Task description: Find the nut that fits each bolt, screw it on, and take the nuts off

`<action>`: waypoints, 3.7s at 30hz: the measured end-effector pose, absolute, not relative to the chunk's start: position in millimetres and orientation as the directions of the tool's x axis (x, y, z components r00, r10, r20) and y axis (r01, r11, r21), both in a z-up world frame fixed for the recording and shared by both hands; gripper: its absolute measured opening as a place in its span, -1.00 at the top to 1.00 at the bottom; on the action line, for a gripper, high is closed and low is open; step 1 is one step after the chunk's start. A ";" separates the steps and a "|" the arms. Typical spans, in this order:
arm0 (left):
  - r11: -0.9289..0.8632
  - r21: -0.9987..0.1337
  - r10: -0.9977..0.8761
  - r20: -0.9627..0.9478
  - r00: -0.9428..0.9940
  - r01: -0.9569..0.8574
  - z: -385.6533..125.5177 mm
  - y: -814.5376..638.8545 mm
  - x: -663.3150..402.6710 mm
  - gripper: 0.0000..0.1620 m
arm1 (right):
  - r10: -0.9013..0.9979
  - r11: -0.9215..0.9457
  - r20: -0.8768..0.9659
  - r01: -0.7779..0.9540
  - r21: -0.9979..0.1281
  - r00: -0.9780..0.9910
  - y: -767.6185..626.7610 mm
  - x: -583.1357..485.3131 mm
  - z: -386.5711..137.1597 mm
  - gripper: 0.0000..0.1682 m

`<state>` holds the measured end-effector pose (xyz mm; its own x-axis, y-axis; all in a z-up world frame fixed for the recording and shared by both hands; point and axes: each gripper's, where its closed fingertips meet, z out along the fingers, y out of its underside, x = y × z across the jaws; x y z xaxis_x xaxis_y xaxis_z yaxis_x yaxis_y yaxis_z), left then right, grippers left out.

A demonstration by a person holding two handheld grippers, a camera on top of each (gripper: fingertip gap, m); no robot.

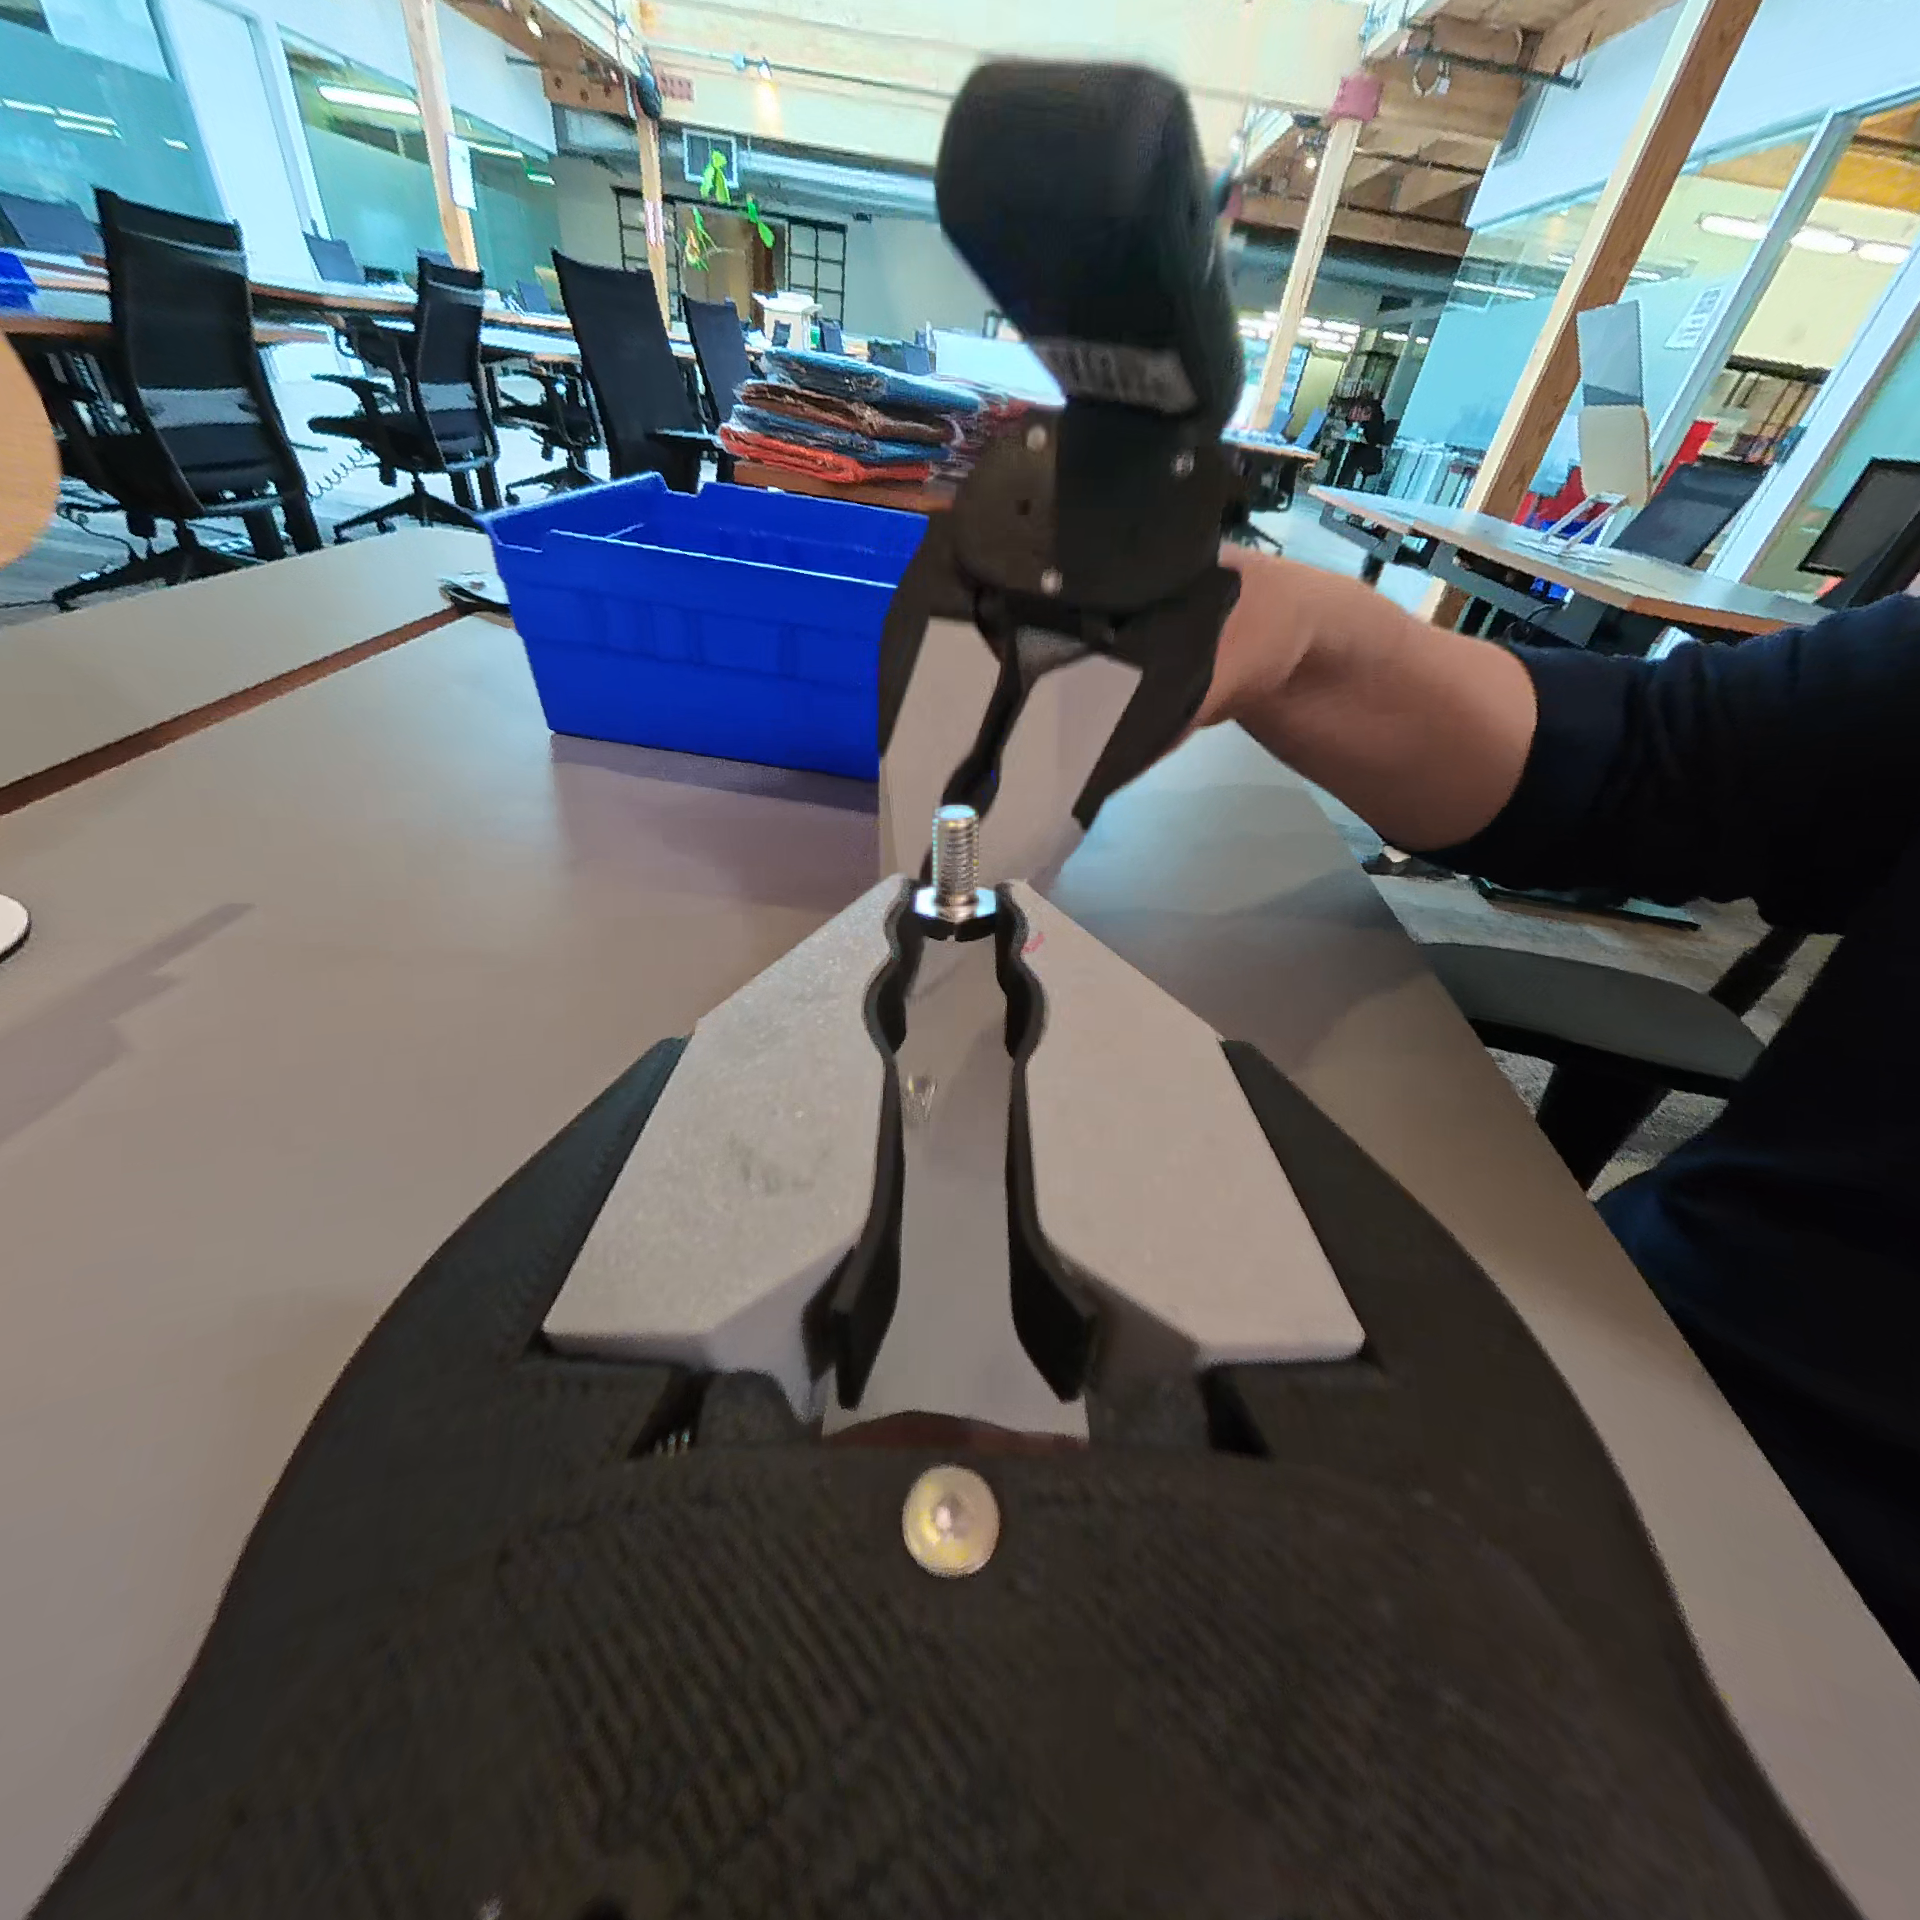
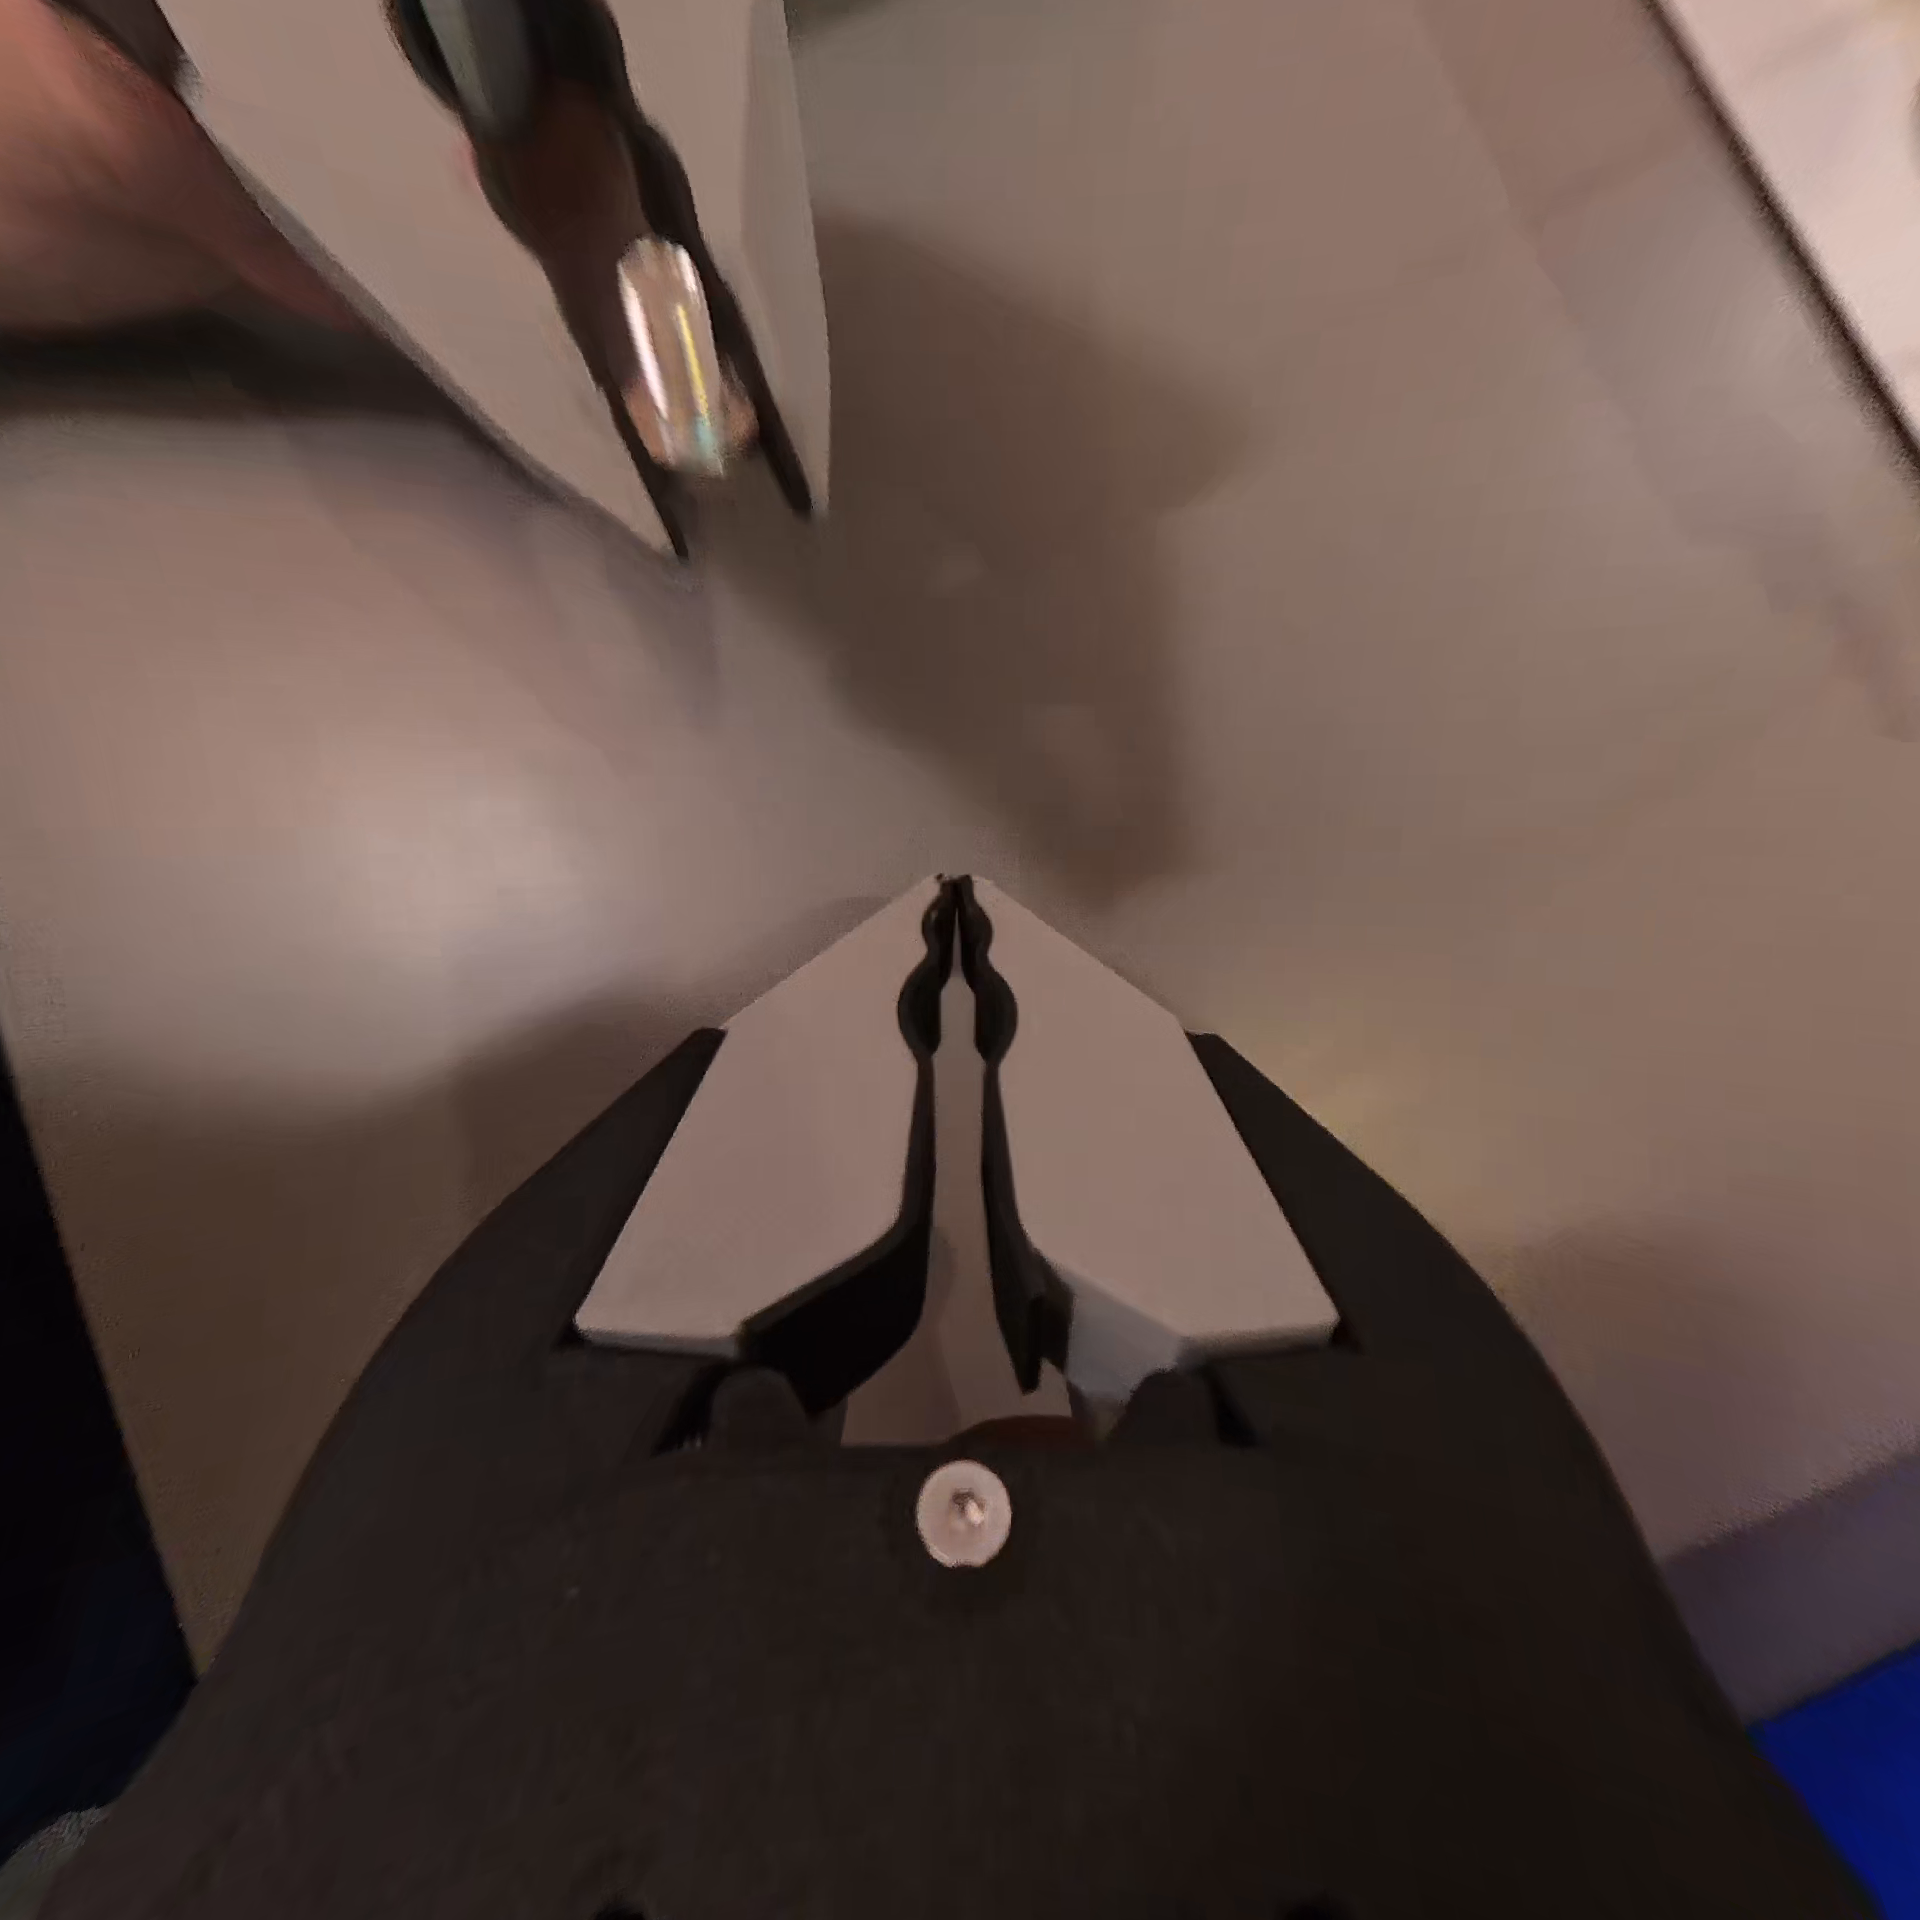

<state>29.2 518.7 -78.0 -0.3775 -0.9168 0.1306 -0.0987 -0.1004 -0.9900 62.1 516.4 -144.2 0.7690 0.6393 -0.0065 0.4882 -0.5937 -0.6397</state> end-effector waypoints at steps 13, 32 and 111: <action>-0.104 -0.987 -0.916 0.142 -0.375 -0.119 -83.1 518.4 31.6 0.85 | 0.548 -0.489 -0.039 0.282 -0.826 0.836 540.6 69.3 -165.2 0.97; -0.089 -0.990 -0.905 0.128 -0.406 -0.114 -81.4 510.2 30.5 0.85 | 0.543 -0.575 0.079 0.440 -0.690 0.836 410.2 123.7 -135.5 0.76; -0.035 -0.994 -0.871 0.082 -0.484 -0.107 -75.9 476.6 27.9 0.85 | 0.776 -0.427 0.081 0.616 -0.662 0.625 491.6 10.1 -57.9 0.87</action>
